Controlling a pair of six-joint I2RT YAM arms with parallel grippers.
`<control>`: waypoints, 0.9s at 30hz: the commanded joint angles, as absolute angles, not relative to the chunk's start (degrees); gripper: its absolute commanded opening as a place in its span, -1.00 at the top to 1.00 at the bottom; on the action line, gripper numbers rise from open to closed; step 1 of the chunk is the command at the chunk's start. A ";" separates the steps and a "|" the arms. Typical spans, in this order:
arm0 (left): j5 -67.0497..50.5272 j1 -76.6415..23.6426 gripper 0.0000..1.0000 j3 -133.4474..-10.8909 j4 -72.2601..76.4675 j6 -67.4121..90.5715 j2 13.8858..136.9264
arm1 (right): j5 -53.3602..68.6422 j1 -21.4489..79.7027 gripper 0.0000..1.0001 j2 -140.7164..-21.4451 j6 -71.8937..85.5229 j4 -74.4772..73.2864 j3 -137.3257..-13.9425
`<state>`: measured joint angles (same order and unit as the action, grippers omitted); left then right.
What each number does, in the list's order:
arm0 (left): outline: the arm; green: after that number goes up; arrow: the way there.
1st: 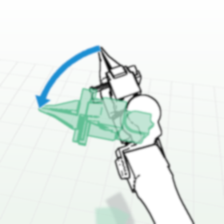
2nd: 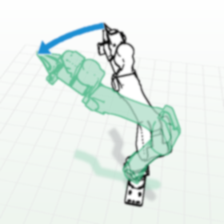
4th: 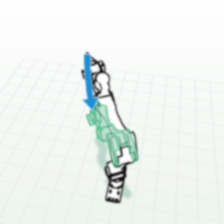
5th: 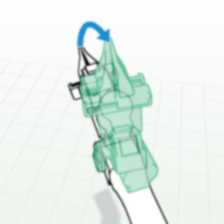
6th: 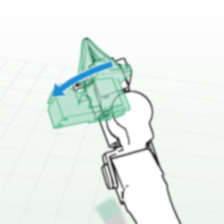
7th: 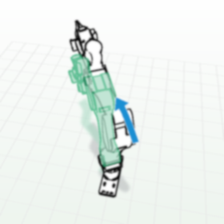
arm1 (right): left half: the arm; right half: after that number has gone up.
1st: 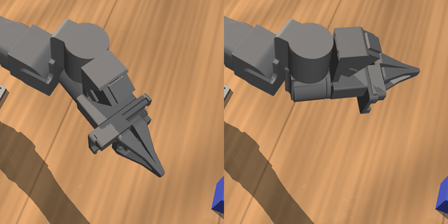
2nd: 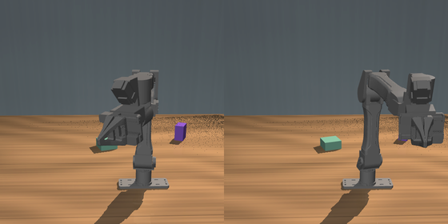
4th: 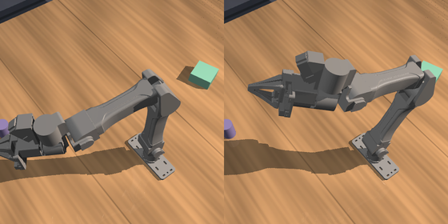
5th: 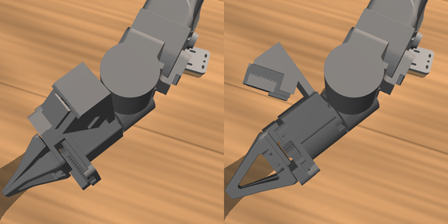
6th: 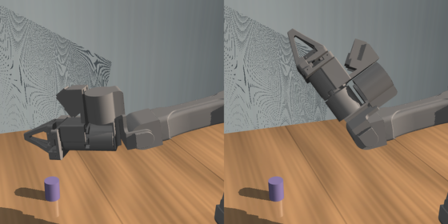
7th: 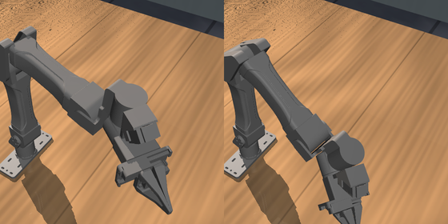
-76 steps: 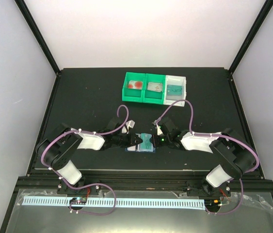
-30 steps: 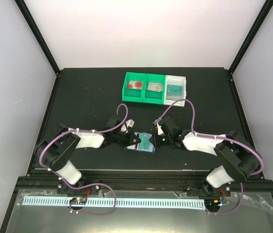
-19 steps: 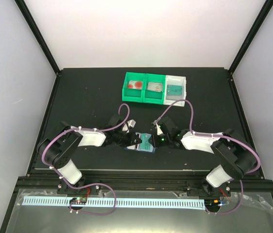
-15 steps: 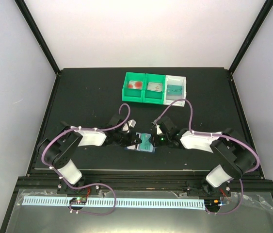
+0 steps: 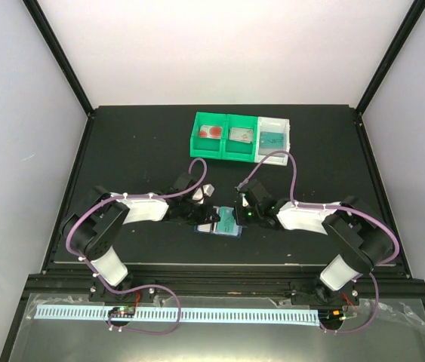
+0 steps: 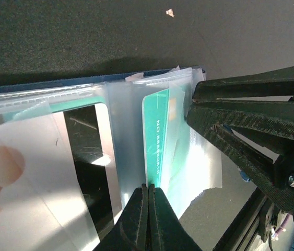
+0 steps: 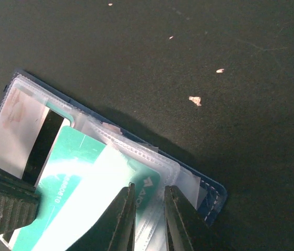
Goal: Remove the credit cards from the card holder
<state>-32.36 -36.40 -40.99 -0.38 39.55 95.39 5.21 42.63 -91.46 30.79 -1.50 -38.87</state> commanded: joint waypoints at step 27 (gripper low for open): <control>-31.33 -34.85 0.97 -39.95 -2.18 39.90 92.92 | -3.51 42.19 0.64 -92.35 27.32 -7.42 -36.66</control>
